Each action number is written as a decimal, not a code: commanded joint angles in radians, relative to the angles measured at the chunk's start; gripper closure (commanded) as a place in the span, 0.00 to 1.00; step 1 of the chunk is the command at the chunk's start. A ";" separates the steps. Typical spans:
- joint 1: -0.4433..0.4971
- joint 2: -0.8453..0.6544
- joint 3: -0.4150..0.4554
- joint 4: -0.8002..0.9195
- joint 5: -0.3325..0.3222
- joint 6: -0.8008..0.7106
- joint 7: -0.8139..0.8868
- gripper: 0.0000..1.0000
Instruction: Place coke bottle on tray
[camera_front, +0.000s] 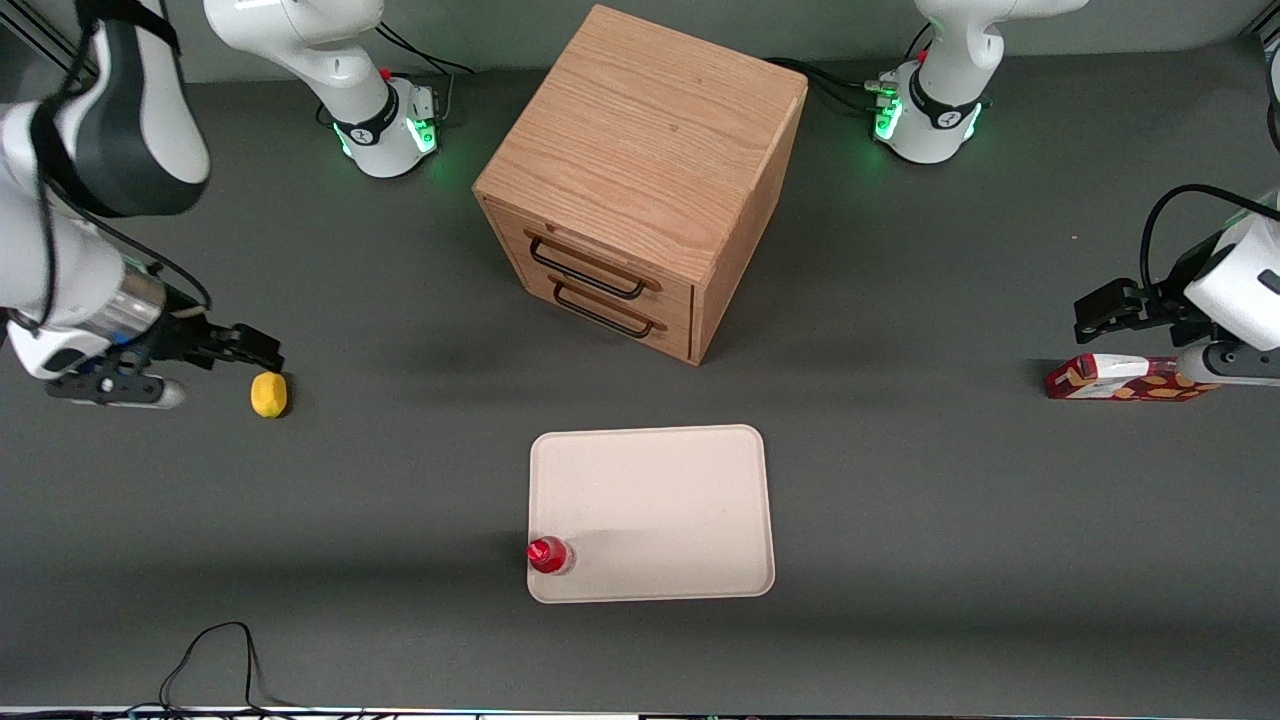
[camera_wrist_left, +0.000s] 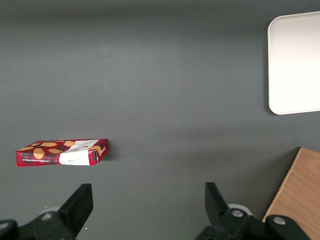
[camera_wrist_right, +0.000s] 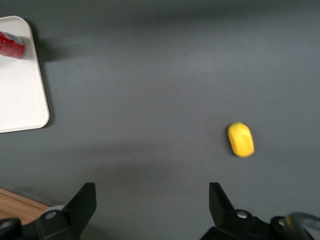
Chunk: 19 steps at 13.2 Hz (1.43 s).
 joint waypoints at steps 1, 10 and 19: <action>-0.020 -0.021 0.009 0.011 0.026 -0.014 -0.009 0.00; -0.036 -0.024 0.073 0.124 -0.029 -0.212 -0.006 0.00; 0.026 -0.060 0.016 0.134 -0.103 -0.307 -0.020 0.00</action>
